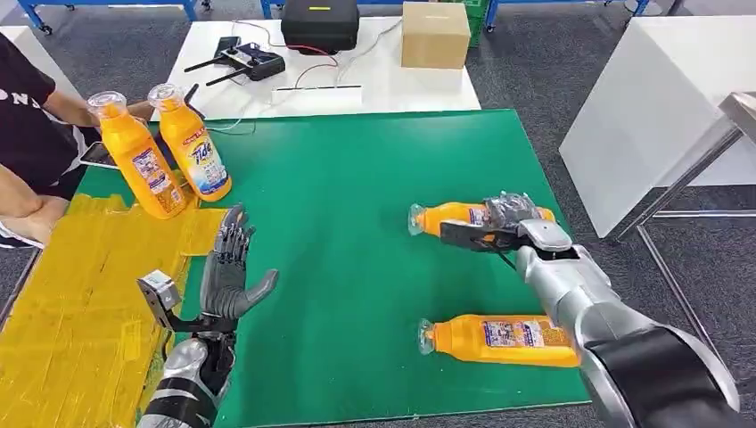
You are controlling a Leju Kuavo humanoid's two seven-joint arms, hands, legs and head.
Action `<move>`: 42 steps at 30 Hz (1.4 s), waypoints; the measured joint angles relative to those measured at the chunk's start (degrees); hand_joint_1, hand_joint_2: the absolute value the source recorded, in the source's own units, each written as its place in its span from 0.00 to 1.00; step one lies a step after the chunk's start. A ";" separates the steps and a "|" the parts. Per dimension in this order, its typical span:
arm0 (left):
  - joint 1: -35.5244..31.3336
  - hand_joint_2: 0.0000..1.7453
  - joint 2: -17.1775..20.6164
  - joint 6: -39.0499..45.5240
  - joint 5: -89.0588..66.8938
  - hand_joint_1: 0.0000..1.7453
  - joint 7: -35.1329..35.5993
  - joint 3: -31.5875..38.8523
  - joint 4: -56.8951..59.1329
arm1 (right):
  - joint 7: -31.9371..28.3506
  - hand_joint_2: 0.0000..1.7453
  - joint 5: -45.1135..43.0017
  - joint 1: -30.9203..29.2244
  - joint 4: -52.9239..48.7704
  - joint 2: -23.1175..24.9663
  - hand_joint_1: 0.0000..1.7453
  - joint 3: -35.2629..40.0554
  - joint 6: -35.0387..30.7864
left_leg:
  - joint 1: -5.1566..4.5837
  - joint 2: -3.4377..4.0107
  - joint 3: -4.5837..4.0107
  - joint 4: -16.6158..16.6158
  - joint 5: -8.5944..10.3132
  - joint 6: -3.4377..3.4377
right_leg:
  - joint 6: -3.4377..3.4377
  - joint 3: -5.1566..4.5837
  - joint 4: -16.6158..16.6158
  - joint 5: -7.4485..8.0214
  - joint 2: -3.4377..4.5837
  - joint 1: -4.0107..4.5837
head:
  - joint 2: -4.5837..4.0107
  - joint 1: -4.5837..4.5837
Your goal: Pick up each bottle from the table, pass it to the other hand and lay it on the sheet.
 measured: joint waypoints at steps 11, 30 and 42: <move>0.96 1.00 -0.04 0.88 -0.66 0.00 1.33 -0.66 -2.04 | -2.30 1.00 -4.42 0.09 -4.35 3.19 1.00 -7.91 -8.04 | 0.00 -0.07 -0.21 0.01 0.01 0.00 | 0.00 -0.21 0.00 0.00 -0.06 0.00 | 0.00 0.00; 1.28 1.00 -1.01 1.86 -2.91 0.00 3.02 -4.11 -4.07 | -15.65 1.00 -22.67 13.37 -22.69 16.90 1.00 -22.84 5.19 | 0.05 -0.05 -0.28 0.00 0.02 -0.02 | -0.01 -0.33 0.00 -0.01 -0.04 0.02 | 0.00 0.00; -0.93 1.00 -1.90 1.51 -3.56 0.00 3.61 -6.75 -3.06 | -17.81 1.00 -26.53 17.91 -20.18 24.30 1.00 -19.95 8.83 | 0.10 -0.11 -0.36 -0.01 0.04 -0.06 | -0.02 -0.39 0.02 -0.01 -0.07 0.04 | 0.00 0.02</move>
